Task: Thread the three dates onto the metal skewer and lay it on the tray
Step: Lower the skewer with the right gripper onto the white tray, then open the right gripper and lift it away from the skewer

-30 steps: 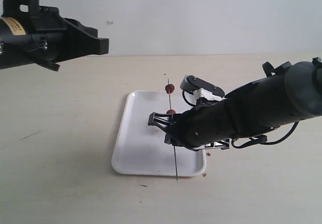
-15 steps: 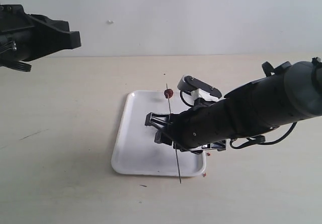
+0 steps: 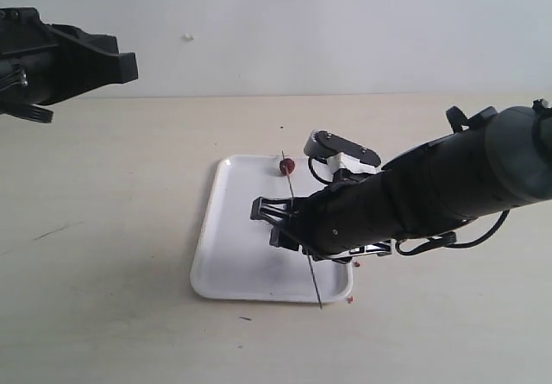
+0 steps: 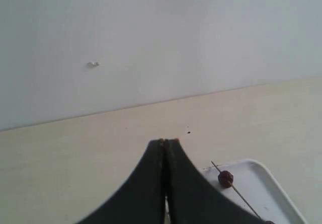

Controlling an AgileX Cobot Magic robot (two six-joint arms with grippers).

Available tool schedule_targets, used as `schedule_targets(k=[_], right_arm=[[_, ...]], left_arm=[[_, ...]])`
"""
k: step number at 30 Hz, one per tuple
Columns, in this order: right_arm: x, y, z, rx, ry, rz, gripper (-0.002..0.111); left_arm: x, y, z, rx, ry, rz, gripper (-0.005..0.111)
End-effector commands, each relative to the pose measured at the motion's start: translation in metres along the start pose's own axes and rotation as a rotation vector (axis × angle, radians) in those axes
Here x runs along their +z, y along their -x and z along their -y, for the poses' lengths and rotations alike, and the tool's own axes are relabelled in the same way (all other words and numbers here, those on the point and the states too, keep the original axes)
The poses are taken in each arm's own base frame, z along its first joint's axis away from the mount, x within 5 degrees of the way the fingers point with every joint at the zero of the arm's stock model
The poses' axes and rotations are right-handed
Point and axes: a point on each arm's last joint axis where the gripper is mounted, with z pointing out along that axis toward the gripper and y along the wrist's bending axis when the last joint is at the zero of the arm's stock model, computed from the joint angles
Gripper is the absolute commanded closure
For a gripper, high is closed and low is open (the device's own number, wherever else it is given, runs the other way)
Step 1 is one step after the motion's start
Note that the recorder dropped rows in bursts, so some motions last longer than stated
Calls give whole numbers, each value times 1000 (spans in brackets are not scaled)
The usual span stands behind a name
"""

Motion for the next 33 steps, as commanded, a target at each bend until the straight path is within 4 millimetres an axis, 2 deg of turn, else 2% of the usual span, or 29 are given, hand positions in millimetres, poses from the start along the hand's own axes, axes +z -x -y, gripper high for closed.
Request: schedule_targets(k=[1, 6, 9, 12, 19, 26, 33], right_arm=[[-3, -1, -3, -17, 18, -8, 61], [-3, -2, -3, -32, 21, -12, 61], [-4, -4, -7, -89, 59, -45, 61], [-13, 1, -6, -178, 21, 2, 61], [-9, -5, -5, -279, 29, -61, 61], [-4, -9, -1, -254, 12, -87, 63], [-14, -1, -4, -291, 21, -57, 66]], left_arm=[[-2, 2, -1, -14, 5, 13, 107], [-2, 0, -1, -28, 4, -6, 107], [-2, -1, -1, -28, 4, -18, 107], [-2, -3, -1, -29, 4, -33, 107], [-3, -3, -1, -29, 3, -39, 107], [-3, -3, -1, -29, 3, -45, 107], [-3, -3, -1, -29, 3, -48, 107]])
